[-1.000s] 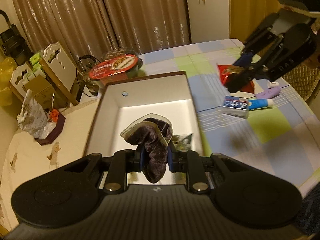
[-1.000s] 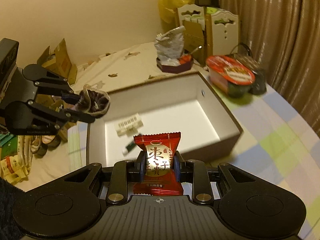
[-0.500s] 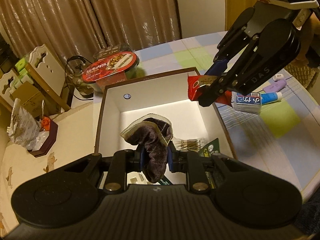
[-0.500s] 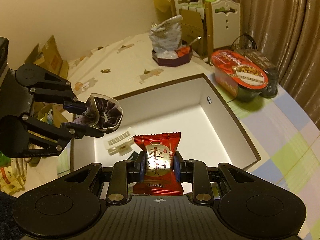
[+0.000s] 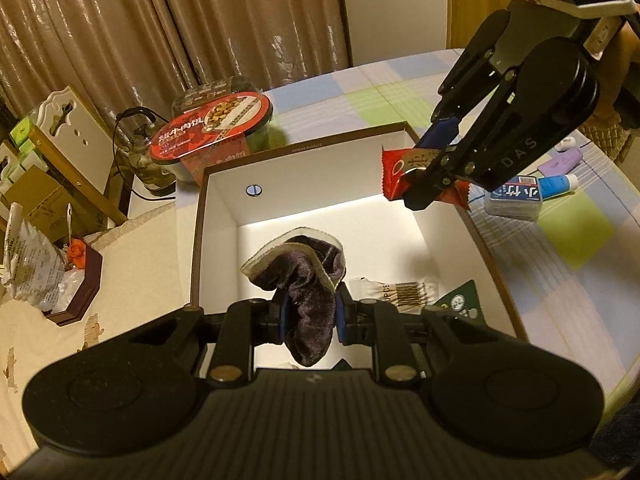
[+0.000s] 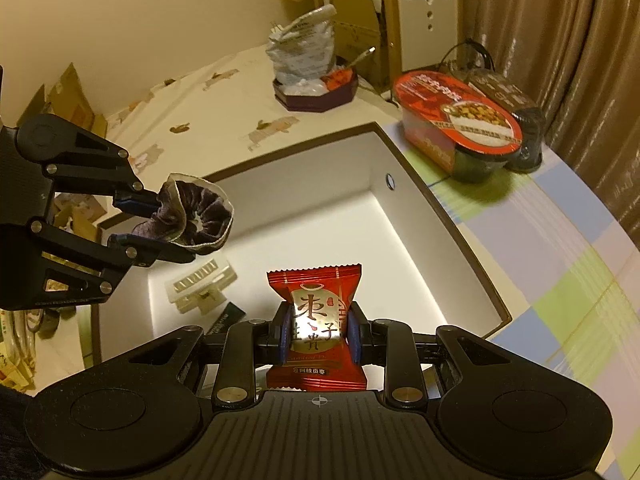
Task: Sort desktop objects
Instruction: 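Carry the scrunchie and red candy packet over the brown box with both tools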
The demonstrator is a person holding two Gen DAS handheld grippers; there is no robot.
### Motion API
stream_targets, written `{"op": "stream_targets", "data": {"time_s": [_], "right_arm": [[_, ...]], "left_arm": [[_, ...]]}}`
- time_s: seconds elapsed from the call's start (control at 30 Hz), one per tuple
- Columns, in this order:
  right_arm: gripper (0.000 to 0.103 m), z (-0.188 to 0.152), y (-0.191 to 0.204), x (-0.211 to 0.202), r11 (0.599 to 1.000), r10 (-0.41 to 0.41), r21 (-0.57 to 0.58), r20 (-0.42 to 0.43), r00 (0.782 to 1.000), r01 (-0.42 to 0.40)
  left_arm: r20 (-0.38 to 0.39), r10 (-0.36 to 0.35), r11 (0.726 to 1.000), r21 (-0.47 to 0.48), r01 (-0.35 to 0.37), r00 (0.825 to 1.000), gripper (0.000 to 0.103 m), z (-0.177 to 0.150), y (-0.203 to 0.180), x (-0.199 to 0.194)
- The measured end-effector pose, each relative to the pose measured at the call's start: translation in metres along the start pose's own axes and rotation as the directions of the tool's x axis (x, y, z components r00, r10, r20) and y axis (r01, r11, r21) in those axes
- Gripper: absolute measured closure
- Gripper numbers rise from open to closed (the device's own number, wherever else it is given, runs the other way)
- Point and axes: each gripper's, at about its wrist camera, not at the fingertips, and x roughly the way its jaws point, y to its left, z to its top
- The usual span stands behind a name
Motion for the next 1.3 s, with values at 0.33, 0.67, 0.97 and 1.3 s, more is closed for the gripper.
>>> {"op": "stream_targets", "data": {"time_s": [0.33,0.67,0.97,1.3], "right_arm": [[0.076,0.003,-0.009,0.013,1.0,-0.022,0.012,-0.023,0.999,0.023],[0.076,0.004,-0.02,0.027,0.999,-0.031,0.031,-0.041,0.999,0.032],[0.076,0.004,-0.03,0.039,0.999,-0.04,0.035,-0.059,0.997,0.042],[0.076,0.003,-0.042,0.059,0.999,-0.028,0.04,-0.094,0.995,0.032]], "left_arm": [[-0.014,-0.025,1.0,0.006,0.025,1.0,0.085,0.003,0.007,0.021],[-0.027,-0.039,0.999,0.006,0.039,0.999,0.085,0.009,0.012,0.041],[-0.04,-0.062,0.998,-0.001,0.062,0.997,0.085,0.012,0.017,0.06],[-0.08,-0.083,0.996,-0.016,0.082,0.993,0.085,0.011,0.022,0.088]]}}
